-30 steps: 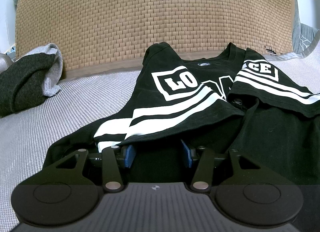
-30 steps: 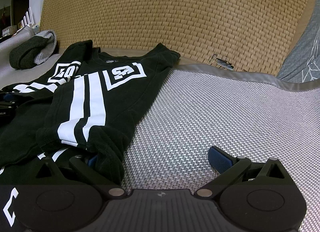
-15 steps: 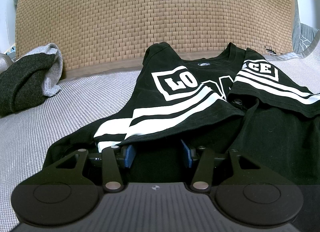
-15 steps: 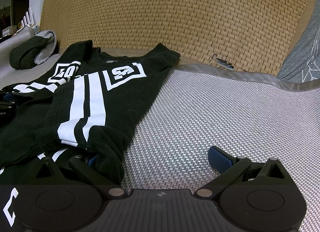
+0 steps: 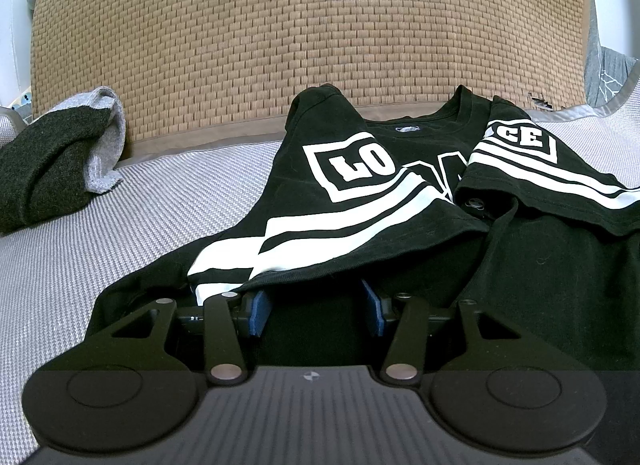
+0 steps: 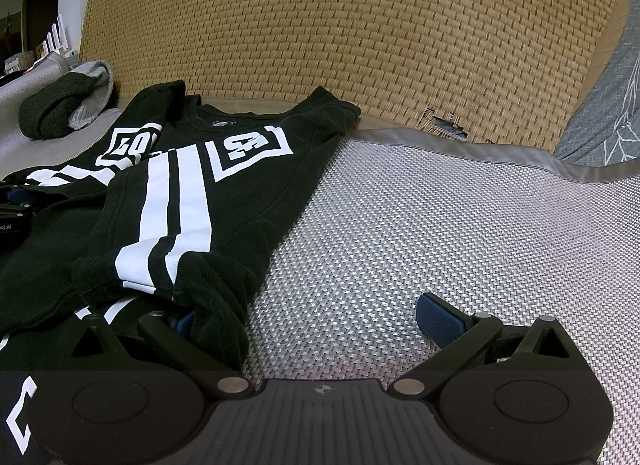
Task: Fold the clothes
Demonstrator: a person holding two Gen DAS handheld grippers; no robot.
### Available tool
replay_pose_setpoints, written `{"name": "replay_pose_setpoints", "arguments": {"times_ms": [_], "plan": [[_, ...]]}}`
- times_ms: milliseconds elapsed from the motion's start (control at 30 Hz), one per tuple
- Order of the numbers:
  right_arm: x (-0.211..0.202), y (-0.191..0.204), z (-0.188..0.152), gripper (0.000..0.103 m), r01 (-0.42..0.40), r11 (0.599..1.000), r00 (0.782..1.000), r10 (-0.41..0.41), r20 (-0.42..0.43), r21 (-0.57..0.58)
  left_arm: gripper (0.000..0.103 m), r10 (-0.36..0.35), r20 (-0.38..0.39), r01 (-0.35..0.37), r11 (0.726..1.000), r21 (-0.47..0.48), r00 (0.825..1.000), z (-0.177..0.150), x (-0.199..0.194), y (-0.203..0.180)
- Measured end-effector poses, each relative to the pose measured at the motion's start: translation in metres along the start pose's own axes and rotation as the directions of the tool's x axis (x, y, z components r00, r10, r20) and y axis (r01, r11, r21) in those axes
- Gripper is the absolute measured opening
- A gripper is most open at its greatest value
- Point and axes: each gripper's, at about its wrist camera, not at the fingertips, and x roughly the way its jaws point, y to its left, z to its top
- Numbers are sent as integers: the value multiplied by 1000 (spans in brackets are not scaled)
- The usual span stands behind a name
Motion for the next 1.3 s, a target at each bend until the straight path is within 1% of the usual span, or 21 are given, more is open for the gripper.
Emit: {"name": "replay_pose_setpoints", "arguments": {"times_ms": [1300], "plan": [[0, 1, -1, 103, -5, 1000, 1000, 5, -1, -2, 53, 20, 0, -20, 1000, 19, 1000, 0, 0, -3]]}}
